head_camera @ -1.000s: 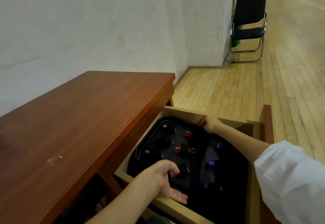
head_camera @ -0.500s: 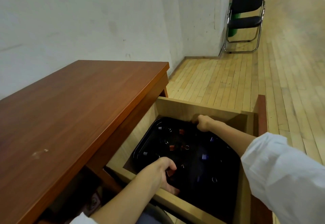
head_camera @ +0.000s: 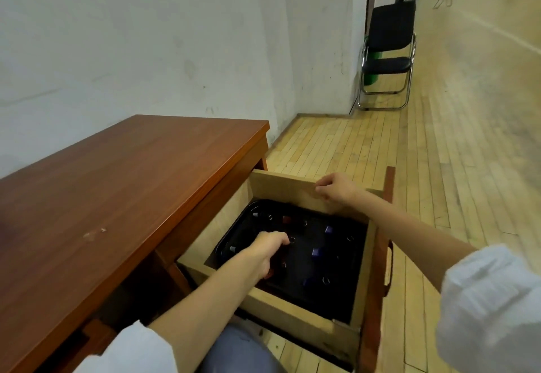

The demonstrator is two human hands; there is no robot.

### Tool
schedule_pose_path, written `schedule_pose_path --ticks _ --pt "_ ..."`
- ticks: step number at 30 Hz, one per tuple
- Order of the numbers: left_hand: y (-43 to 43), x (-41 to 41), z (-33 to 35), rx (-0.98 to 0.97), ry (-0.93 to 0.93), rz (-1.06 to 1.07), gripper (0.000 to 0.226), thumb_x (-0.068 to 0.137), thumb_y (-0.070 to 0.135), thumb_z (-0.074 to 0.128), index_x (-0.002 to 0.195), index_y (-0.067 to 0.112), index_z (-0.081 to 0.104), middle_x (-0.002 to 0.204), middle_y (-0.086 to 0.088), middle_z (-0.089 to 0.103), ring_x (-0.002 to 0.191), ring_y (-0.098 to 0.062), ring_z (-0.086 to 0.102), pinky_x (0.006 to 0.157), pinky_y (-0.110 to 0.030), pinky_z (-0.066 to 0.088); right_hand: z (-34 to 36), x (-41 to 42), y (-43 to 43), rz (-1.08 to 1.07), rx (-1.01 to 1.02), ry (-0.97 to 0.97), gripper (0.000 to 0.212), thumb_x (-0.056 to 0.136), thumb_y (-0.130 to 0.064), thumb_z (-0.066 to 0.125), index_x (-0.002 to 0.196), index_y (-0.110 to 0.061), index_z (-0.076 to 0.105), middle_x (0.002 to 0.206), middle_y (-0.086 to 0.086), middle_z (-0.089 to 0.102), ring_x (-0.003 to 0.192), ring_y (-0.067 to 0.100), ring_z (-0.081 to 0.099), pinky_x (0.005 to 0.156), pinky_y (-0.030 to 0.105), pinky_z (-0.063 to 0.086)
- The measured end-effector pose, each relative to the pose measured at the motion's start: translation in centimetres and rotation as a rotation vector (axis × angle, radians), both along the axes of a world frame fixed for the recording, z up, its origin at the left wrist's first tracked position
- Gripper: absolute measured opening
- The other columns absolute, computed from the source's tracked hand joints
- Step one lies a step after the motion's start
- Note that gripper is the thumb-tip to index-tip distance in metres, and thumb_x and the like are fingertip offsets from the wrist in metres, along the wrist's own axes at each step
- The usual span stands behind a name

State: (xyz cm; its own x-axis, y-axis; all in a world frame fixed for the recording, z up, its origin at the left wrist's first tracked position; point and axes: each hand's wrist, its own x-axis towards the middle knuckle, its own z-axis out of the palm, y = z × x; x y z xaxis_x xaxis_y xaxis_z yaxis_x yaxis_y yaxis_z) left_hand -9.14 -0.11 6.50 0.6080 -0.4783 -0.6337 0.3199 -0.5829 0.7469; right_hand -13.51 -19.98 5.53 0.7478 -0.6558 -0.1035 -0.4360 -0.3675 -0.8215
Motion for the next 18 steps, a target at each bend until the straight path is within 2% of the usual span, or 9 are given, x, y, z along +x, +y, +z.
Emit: schedule_pose_path --ticks 1,3,5,8,11,13,15,18 --pt "-0.5 -1.2 0.7 -0.007 -0.071 -0.093 0.031 0.09 0.008 0.052 0.121 0.007 0.049 0.101 -0.01 0.056 0.085 -0.021 0.056 0.068 -0.029 0.046 0.7 -2.0 0.3 -0.077 0.023 -0.071 0.025 0.092 -0.016 0.055 0.113 -0.005 0.062 0.095 0.004 0.063 0.083 0.013 0.058 0.072 0.022 0.048" --pt "-1.7 -3.4 1.5 -0.038 -0.233 -0.266 0.035 0.089 0.011 0.055 0.124 0.009 0.051 0.119 -0.013 0.057 0.101 -0.022 0.057 0.084 -0.031 0.047 1.2 -5.8 0.8 -0.262 -0.006 -0.176 0.023 0.093 -0.02 0.054 0.111 -0.008 0.062 0.101 0.003 0.06 0.091 0.013 0.055 0.079 0.026 0.047" --pt "-2.9 -6.0 2.2 -0.06 -0.379 -0.432 0.044 0.089 0.014 0.058 0.132 0.009 0.048 0.131 -0.011 0.052 0.115 -0.019 0.05 0.092 -0.026 0.039 0.6 -9.4 1.6 -0.463 0.007 -0.266 0.022 0.095 -0.023 0.051 0.11 -0.01 0.061 0.101 0.003 0.06 0.092 0.016 0.055 0.079 0.03 0.047" --pt "-3.9 -9.5 2.5 -0.089 -0.524 -0.674 0.043 0.089 0.022 0.061 0.13 0.013 0.052 0.135 -0.005 0.051 0.123 -0.018 0.047 0.096 -0.028 0.036 -2.2 -13.2 3.0 -0.688 0.166 -0.285 0.019 0.096 -0.02 0.044 0.1 -0.005 0.055 0.087 0.008 0.059 0.07 0.017 0.055 0.06 0.031 0.047" --pt "-4.1 -11.5 1.7 -0.07 -0.625 -0.842 0.048 0.085 0.027 0.065 0.13 0.016 0.052 0.129 -0.003 0.053 0.116 -0.018 0.051 0.091 -0.029 0.043 -5.9 -15.0 5.0 -0.619 0.396 -0.149 0.017 0.094 -0.016 0.046 0.093 -0.001 0.054 0.075 0.011 0.054 0.062 0.02 0.051 0.053 0.03 0.044" --pt "-4.1 -12.2 1.0 -0.028 -0.828 -0.935 0.052 0.083 0.025 0.067 0.131 0.016 0.049 0.127 -0.004 0.052 0.114 -0.021 0.052 0.091 -0.031 0.046 -8.2 -15.5 5.9 -0.559 0.508 -0.106 0.019 0.093 -0.017 0.052 0.093 0.002 0.057 0.076 0.015 0.058 0.062 0.023 0.056 0.053 0.03 0.048" --pt "-4.2 -12.3 0.6 0.008 -1.032 -1.018 0.04 0.082 0.024 0.066 0.119 0.014 0.054 0.117 -0.005 0.054 0.103 -0.021 0.054 0.088 -0.033 0.049 -9.5 -15.4 6.4 -0.561 0.534 -0.115 0.02 0.091 -0.018 0.055 0.094 0.002 0.058 0.076 0.017 0.059 0.06 0.023 0.057 0.049 0.027 0.048" --pt "-4.6 -12.1 0.9 0.066 -1.142 -1.088 0.018 0.083 0.021 0.063 0.097 0.014 0.053 0.101 -0.005 0.055 0.087 -0.019 0.054 0.075 -0.031 0.048 -10.0 -14.7 6.2 -0.556 0.548 -0.126 0.024 0.089 -0.016 0.055 0.106 0.002 0.055 0.089 0.022 0.062 0.062 0.024 0.058 0.038 0.023 0.042"
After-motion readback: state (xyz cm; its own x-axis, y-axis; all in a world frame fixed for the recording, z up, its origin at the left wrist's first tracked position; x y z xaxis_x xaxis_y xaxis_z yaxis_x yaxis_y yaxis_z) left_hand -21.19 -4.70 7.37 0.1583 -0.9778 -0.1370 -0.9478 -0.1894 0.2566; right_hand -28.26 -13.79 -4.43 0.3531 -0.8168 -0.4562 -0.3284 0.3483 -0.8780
